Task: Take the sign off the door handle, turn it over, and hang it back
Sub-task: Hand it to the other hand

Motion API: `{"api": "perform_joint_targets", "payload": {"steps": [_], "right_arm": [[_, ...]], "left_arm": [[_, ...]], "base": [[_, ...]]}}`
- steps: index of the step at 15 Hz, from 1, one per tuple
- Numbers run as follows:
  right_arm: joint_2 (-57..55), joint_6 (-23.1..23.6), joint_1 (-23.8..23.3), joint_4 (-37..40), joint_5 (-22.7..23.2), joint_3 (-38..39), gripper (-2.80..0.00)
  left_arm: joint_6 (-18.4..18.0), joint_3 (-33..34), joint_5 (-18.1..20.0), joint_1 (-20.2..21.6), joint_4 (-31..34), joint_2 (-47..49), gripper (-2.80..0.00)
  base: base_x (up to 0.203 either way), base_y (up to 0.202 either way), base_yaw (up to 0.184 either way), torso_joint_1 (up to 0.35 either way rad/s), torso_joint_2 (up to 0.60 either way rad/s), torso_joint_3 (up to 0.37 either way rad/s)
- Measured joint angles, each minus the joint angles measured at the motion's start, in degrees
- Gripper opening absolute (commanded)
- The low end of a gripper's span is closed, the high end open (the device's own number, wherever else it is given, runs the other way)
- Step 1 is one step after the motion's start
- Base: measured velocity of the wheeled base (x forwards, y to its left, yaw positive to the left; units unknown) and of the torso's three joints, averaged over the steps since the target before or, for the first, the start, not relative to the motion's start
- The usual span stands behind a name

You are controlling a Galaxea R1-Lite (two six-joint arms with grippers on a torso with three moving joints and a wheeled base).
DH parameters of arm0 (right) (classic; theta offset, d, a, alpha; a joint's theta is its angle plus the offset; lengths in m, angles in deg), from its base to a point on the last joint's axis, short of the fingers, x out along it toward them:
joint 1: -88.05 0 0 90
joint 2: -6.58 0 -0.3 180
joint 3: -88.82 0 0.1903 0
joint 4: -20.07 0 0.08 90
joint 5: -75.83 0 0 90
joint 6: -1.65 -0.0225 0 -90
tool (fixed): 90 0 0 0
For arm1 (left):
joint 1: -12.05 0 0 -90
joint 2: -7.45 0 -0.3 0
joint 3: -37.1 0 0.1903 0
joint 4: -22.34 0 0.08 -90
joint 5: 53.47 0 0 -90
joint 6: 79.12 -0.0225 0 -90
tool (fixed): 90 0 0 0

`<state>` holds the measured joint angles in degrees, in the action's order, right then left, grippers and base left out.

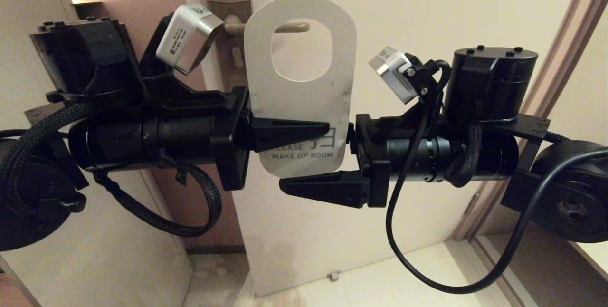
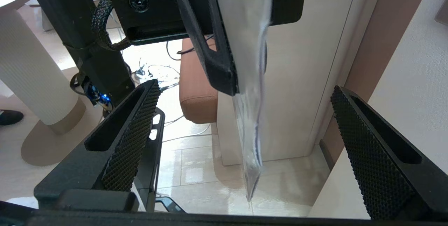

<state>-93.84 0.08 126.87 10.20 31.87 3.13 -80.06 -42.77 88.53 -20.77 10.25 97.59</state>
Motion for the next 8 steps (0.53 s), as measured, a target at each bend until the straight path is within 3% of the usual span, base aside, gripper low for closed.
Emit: {"api": "perform_joint_targets", "payload": {"steps": [2,3,8], "right_arm": [[-0.07,0.01,0.00,-0.02,0.00,0.00,0.00],[-0.16,0.01,0.00,0.00,-0.01,0.02,-2.80],[-0.34,0.00,0.00,-0.02,0.00,-0.13,-2.80]], "left_arm": [[0.01,0.00,0.00,-0.01,0.00,0.02,-2.80],[0.01,0.00,0.02,0.00,0.00,0.02,-2.80],[0.06,0.00,0.02,0.02,0.00,0.02,-2.80]], "base": [[0.000,0.000,0.000,0.000,0.00,0.000],[0.000,0.000,0.000,0.000,0.00,0.000],[0.000,0.000,0.000,0.000,0.00,0.000]]}}
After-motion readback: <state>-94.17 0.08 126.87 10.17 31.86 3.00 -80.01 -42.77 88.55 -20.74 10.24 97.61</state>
